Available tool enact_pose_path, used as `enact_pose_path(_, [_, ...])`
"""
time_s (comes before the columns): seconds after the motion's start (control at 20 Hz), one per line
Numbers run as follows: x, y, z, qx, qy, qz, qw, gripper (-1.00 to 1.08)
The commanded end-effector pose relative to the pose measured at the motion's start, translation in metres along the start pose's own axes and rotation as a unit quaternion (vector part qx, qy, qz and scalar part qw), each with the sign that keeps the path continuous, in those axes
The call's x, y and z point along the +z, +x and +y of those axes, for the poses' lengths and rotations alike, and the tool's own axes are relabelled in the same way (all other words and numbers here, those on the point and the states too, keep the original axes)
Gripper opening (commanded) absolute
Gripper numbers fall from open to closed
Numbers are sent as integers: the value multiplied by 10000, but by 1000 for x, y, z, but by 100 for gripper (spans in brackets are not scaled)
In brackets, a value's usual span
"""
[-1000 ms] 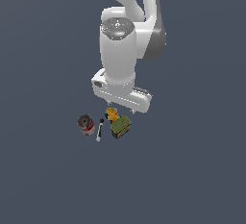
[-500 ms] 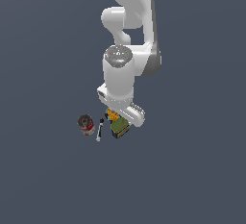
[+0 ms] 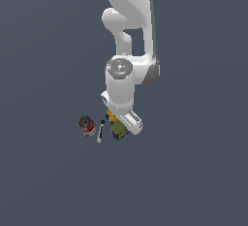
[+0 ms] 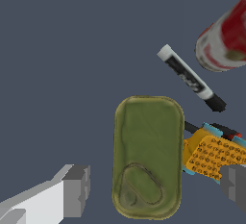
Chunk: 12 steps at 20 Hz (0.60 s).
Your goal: Pick up a designated object from a clutter of objects.
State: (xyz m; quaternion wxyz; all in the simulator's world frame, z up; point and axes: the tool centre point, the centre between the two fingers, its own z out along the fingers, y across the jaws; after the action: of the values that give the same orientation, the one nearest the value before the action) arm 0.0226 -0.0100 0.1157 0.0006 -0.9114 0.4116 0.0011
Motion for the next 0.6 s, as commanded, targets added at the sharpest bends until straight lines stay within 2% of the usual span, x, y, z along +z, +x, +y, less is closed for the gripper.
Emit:
enact_pose_path(0.0, [5,0,0,105,0,9,9999,100])
enact_pose_path(0.55, [19,0,1,141,-3,10,9999,100])
